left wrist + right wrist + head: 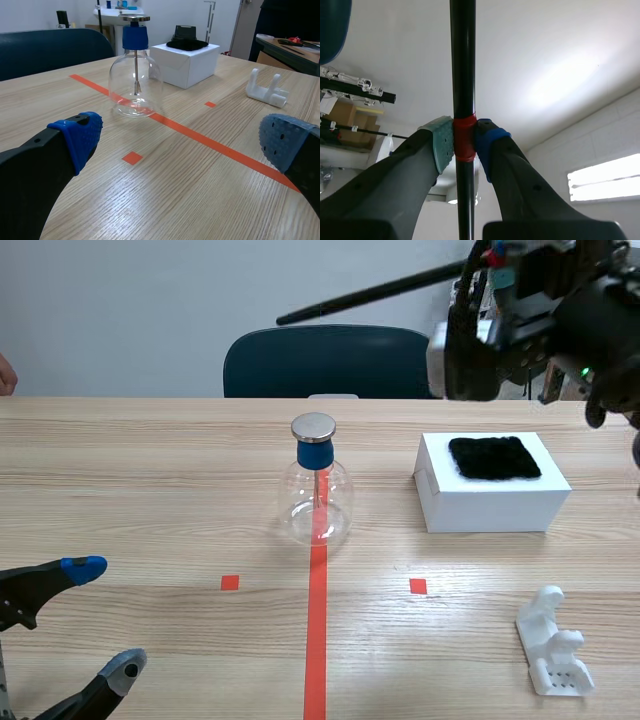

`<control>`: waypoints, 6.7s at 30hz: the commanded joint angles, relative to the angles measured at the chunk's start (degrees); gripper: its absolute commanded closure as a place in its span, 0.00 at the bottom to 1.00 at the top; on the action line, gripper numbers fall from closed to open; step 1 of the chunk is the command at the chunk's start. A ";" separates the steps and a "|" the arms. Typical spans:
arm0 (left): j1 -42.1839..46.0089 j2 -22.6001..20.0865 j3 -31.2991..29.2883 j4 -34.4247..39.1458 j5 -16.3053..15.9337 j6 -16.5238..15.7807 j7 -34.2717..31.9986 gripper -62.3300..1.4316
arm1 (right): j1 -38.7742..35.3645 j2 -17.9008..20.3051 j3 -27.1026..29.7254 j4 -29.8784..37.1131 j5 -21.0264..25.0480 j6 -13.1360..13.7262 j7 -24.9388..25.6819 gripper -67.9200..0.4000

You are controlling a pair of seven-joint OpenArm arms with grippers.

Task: Do the electroscope experiment. hold the rod still at the electroscope

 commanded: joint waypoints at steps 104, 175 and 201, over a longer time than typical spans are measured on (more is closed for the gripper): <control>-0.28 -0.63 -0.42 0.59 -0.39 -0.11 -0.81 0.00 | 1.14 -0.33 -2.19 -7.63 -9.81 -0.72 -0.87 0.93; -0.28 -0.63 -0.42 0.59 -0.39 -0.11 -0.79 0.00 | -62.07 -19.41 26.03 28.55 9.64 -12.79 8.26 0.93; -0.28 -0.63 -0.42 0.59 -0.39 -0.11 -0.79 0.00 | -66.31 -19.06 27.82 17.59 16.92 -10.82 17.90 0.93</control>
